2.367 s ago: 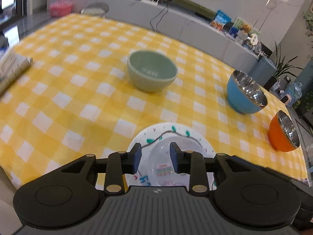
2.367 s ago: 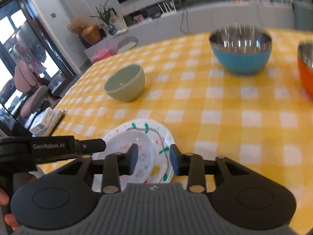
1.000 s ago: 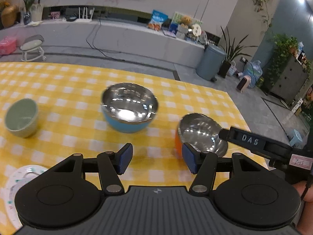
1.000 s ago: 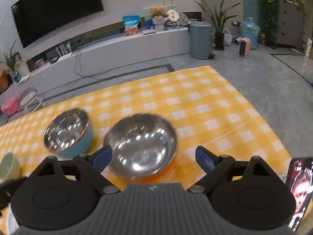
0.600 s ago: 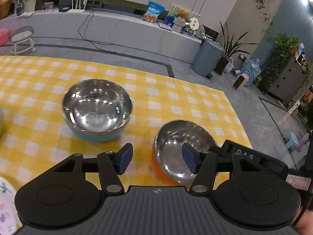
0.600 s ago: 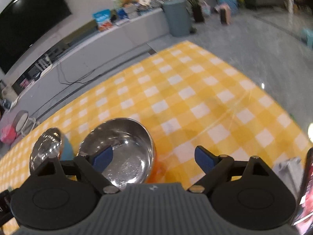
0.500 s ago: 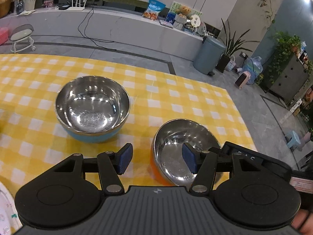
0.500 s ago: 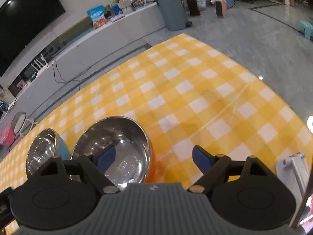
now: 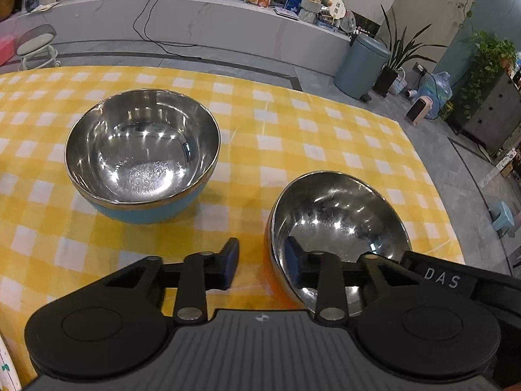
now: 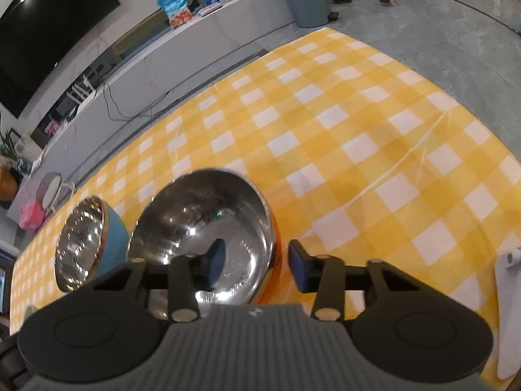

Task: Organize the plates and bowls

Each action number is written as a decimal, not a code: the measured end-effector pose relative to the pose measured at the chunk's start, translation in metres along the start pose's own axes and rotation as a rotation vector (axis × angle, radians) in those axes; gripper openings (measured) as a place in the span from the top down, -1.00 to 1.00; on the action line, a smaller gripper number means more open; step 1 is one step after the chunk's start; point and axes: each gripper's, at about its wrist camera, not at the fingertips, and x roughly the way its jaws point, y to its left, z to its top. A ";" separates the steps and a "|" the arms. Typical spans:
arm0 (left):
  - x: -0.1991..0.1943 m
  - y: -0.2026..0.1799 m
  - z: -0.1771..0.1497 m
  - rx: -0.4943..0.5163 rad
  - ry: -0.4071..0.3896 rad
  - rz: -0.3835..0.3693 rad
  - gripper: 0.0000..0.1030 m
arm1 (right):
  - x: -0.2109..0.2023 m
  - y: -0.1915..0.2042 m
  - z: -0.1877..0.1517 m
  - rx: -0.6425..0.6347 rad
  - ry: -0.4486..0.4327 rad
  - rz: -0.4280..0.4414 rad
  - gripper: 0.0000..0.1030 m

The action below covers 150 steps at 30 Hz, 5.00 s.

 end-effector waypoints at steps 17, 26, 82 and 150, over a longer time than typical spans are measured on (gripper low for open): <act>-0.021 -0.008 -0.004 0.075 -0.027 0.012 0.77 | -0.008 0.002 -0.005 -0.047 0.043 -0.021 0.73; -0.061 0.013 -0.019 0.008 -0.032 -0.013 0.77 | -0.038 0.009 -0.030 -0.113 0.042 0.040 0.73; -0.115 0.082 -0.108 -0.163 0.067 -0.037 0.75 | -0.068 0.006 -0.119 -0.165 0.214 0.168 0.58; -0.011 0.116 0.057 -0.088 -0.093 0.094 -0.14 | 0.042 0.111 0.000 -0.163 0.064 0.275 0.10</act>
